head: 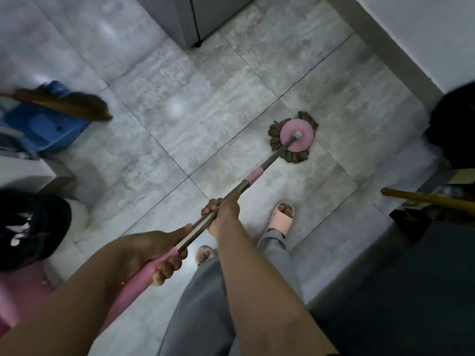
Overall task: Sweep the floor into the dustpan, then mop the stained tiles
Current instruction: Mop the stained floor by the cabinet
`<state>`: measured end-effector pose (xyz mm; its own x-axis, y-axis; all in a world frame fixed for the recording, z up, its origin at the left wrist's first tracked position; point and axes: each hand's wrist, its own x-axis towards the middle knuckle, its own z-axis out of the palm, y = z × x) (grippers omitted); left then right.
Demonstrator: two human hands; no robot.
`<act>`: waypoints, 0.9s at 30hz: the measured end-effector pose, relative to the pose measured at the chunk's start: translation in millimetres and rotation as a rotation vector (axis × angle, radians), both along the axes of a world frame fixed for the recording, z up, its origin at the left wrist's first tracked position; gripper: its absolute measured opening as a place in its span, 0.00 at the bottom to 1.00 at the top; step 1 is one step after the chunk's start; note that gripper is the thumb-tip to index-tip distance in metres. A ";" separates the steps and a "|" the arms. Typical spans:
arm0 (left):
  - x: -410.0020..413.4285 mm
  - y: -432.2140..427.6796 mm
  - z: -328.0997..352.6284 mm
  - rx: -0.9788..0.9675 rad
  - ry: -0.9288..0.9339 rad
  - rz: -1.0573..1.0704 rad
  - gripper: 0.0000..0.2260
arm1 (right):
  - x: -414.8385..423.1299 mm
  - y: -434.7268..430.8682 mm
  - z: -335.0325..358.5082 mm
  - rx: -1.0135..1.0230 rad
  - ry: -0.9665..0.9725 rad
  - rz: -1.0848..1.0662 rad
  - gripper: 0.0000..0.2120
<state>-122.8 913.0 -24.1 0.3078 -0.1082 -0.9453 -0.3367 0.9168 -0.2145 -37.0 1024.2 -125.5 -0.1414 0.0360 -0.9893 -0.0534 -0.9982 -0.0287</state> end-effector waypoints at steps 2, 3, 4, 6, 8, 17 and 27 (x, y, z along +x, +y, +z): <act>-10.8 -30.0 7.1 -0.037 -0.005 -0.031 0.27 | -7.7 -34.2 7.4 -0.016 0.015 -0.025 0.23; -14.8 -40.0 8.9 -0.046 -0.003 -0.046 0.27 | -10.5 -45.1 10.0 -0.016 0.020 -0.032 0.22; -17.9 -46.4 8.7 -0.045 -0.001 -0.054 0.27 | -12.7 -51.3 11.8 -0.015 0.027 -0.031 0.21; -19.9 -49.4 4.8 -0.028 0.000 -0.070 0.27 | -13.6 -52.8 11.0 -0.011 0.033 -0.029 0.22; -14.9 -42.3 0.0 -0.017 -0.008 -0.075 0.27 | -8.7 -44.6 6.0 0.007 0.031 -0.019 0.23; 46.7 63.9 -27.6 0.050 -0.070 0.002 0.26 | 51.9 62.6 -20.4 0.065 -0.029 -0.083 0.25; 120.8 274.9 -65.4 0.231 0.002 -0.131 0.24 | 135.7 274.0 -51.7 0.084 -0.135 -0.139 0.27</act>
